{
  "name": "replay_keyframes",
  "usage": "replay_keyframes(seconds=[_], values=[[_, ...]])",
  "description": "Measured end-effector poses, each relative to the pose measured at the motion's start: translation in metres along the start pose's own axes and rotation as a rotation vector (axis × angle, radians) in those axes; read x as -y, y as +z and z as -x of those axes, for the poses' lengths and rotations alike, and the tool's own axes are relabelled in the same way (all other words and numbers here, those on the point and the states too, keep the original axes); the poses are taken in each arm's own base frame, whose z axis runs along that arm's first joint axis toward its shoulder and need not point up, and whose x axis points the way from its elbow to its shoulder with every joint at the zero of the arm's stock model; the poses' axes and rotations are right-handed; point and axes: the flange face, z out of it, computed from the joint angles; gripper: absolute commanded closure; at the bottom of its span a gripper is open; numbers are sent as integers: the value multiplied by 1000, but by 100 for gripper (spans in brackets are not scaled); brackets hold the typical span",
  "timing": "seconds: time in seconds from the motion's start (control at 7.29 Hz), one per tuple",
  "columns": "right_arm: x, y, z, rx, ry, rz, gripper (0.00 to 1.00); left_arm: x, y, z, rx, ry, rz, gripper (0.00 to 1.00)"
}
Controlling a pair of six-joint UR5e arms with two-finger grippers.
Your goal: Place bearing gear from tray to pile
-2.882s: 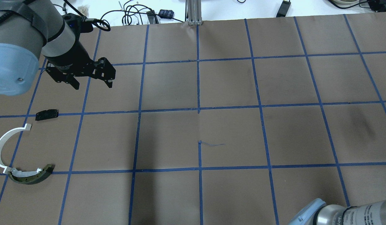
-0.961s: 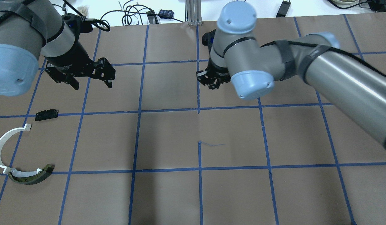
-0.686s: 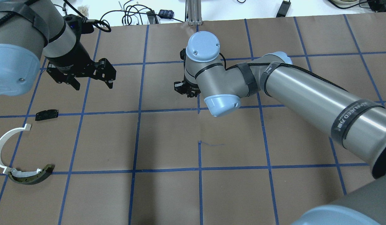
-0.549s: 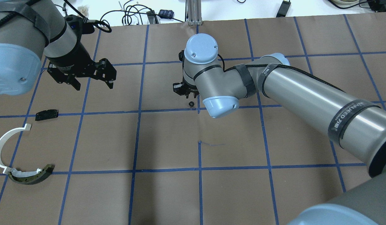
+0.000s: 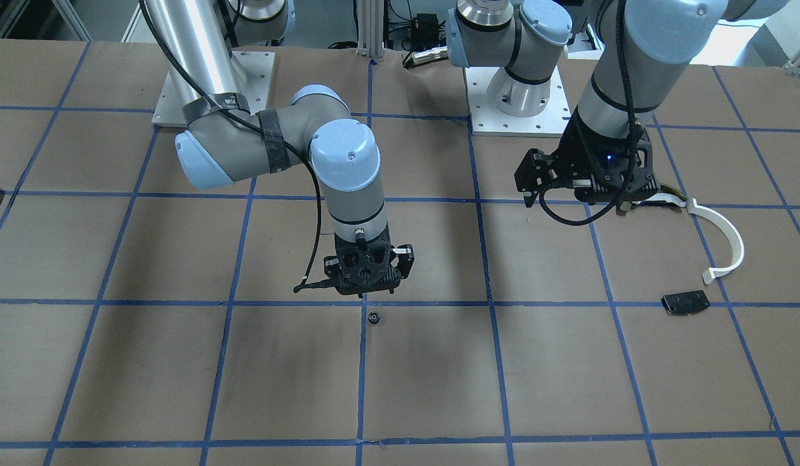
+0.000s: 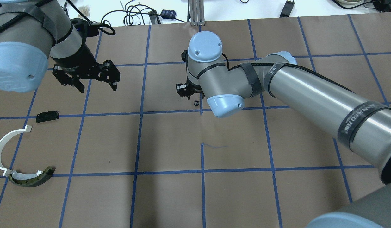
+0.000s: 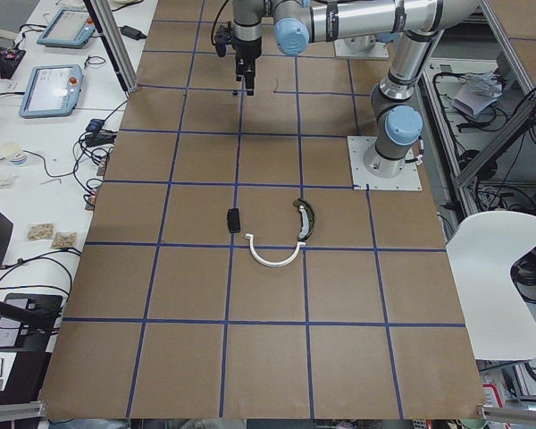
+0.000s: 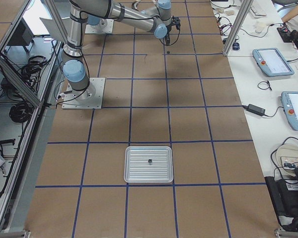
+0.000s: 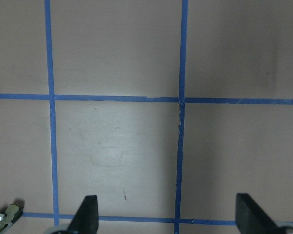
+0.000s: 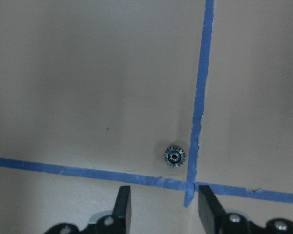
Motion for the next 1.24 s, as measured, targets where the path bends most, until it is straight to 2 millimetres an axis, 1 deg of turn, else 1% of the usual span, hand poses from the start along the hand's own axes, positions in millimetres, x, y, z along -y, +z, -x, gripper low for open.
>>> replay_keyframes(seconds=[0.14,0.27,0.41,0.55,0.69,0.82,0.96,1.1,1.24], values=[[-1,-28,-27,-42,-68,36,41,12,9,-2,-2,0,-30,0],[-4,-68,-71,-68,-142,85,41,25,21,-9,-5,7,-54,0],[-10,-106,-123,-74,-221,131,41,37,37,-23,-8,19,-64,0],[-17,-138,-176,-68,-302,169,41,49,55,-47,-12,40,-84,0],[-27,-165,-236,-55,-375,200,41,58,77,-74,-17,69,-99,0],[-40,-187,-296,-55,-425,228,41,65,99,-103,-22,97,-108,0],[-55,-203,-353,-72,-471,257,41,70,119,-132,-31,129,-118,0],[-72,-217,-415,-92,-515,273,41,75,138,-162,-42,154,-125,0],[-90,-225,-477,-112,-534,270,41,78,155,-189,-52,170,-130,0]])
